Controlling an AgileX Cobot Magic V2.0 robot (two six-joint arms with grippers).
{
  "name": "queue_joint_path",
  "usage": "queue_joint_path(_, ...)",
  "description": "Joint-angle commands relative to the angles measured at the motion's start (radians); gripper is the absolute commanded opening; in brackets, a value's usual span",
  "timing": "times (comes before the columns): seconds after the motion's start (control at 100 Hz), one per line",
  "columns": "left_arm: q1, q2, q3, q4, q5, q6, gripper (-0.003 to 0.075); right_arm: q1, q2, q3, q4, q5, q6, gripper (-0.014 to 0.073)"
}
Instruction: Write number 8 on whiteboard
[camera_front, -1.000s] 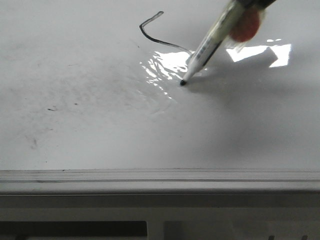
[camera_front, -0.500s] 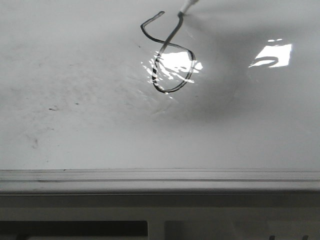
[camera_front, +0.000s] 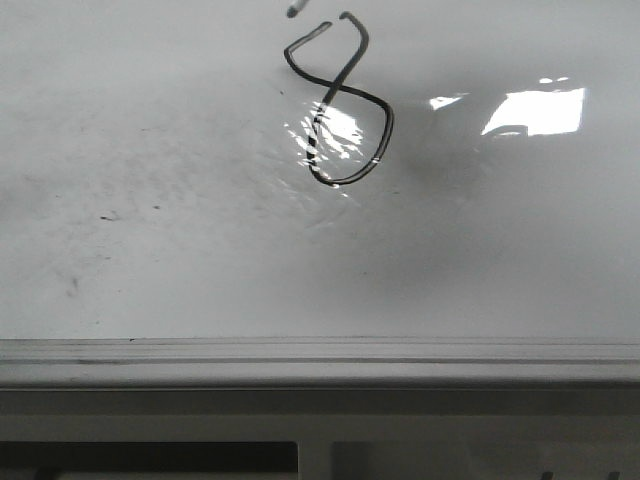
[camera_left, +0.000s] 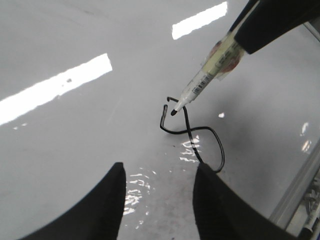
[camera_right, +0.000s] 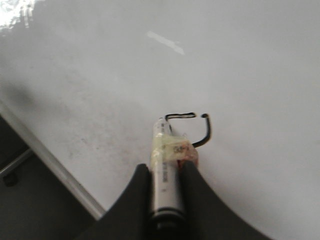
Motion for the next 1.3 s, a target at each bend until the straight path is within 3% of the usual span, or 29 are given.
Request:
queue_joint_path(0.0, -0.034, 0.053, -0.033, 0.019, -0.075, -0.012, 0.0298, 0.045, -0.008, -0.026, 0.007, -0.035, -0.008, -0.0053)
queue_joint_path(0.31, -0.135, 0.287, -0.033, 0.057, -0.278, -0.012, 0.0298, 0.142, 0.093, -0.026, 0.084, 0.011, 0.003, -0.0053)
queue_joint_path(0.61, -0.136, 0.372, -0.033, 0.065, -0.306, -0.01, 0.0288, 0.154, 0.1, -0.026, 0.127, 0.002, 0.003, -0.0053)
queue_joint_path(0.68, -0.136, 0.372, -0.033, 0.065, -0.317, -0.01, 0.0219, 0.154, 0.102, -0.026, 0.127, 0.008, 0.003, -0.0053)
queue_joint_path(0.82, -0.136, 0.372, -0.033, 0.065, -0.323, -0.01, -0.0023, 0.154, 0.104, -0.026, 0.127, 0.013, 0.003, -0.0053)
queue_joint_path(0.96, -0.136, 0.372, -0.033, 0.067, -0.327, -0.01, -0.002, 0.154, 0.104, -0.026, 0.127, 0.02, 0.003, -0.0044)
queue_joint_path(1.04, -0.136, 0.372, -0.033, 0.067, -0.327, -0.01, -0.002, 0.154, 0.104, -0.026, 0.127, 0.018, 0.003, 0.0043)
queue_joint_path(1.19, -0.136, 0.372, -0.033, 0.047, -0.325, -0.012, -0.002, 0.154, 0.104, -0.026, 0.125, 0.019, 0.003, 0.0367)
queue_joint_path(1.29, -0.136, 0.363, -0.033, -0.069, -0.307, -0.012, -0.002, 0.154, 0.102, -0.026, 0.1, 0.029, 0.003, 0.0417)
